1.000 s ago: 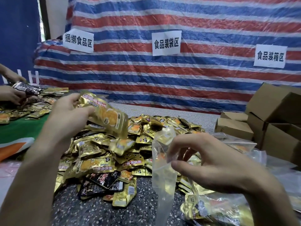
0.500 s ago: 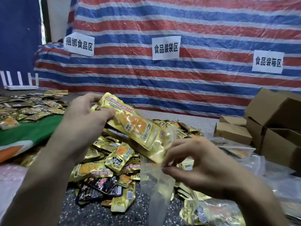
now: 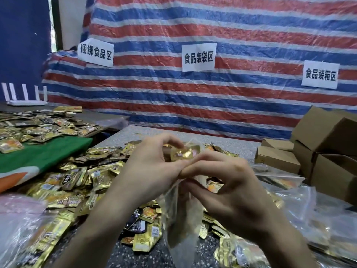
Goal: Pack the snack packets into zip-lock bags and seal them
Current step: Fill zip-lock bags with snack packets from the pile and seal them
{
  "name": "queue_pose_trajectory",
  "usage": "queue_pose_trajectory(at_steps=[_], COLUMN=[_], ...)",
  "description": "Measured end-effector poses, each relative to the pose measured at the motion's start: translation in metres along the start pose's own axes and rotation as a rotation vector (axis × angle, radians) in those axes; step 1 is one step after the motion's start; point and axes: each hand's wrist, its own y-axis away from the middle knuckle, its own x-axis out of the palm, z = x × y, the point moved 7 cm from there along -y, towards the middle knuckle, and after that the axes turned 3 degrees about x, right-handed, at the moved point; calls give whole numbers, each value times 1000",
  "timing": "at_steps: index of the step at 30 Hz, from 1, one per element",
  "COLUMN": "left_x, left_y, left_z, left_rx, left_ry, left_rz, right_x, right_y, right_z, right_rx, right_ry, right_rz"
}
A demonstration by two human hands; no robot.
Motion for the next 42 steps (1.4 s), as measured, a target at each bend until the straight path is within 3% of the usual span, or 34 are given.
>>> queue_pose_trajectory(at_steps=[5, 9, 15, 17, 19, 23, 26, 29, 31, 37, 42], left_x=[10, 2, -7, -5, -7, 2, 11, 11, 12, 3, -25], left_y=[-5, 1, -3, -9, -24, -37, -33, -27, -23, -22, -28], left_z=[-3, 10, 19, 33, 61, 137, 178, 202, 209, 210, 181], left_rx=[139, 173, 234, 173, 59, -371, -547, -603, -627, -664, -623], left_ry=[-140, -286, -104, -83, -118, -381, -498, -826, -919, -703, -46], left_rz=[240, 467, 531, 504, 359, 107, -8, 23, 72, -59, -136], right_x=[-9, -5, -4, -3, -5, -4, 2, 0, -3, -7, -10], right_y=[1, 2, 5, 7, 8, 7, 7, 7, 8, 9, 11], right_z=[-4, -23, -29, -31, -32, -34, -34, -33, -32, -28, -28], right_rx=[43, 192, 240, 252, 256, 283, 288, 265, 250, 230, 236], right_ry=[40, 176, 155, 167, 160, 169, 165, 121, 100, 86, 89], right_rz=[-85, 80, 218, 278, 301, 321, 362, 349, 350, 366, 369])
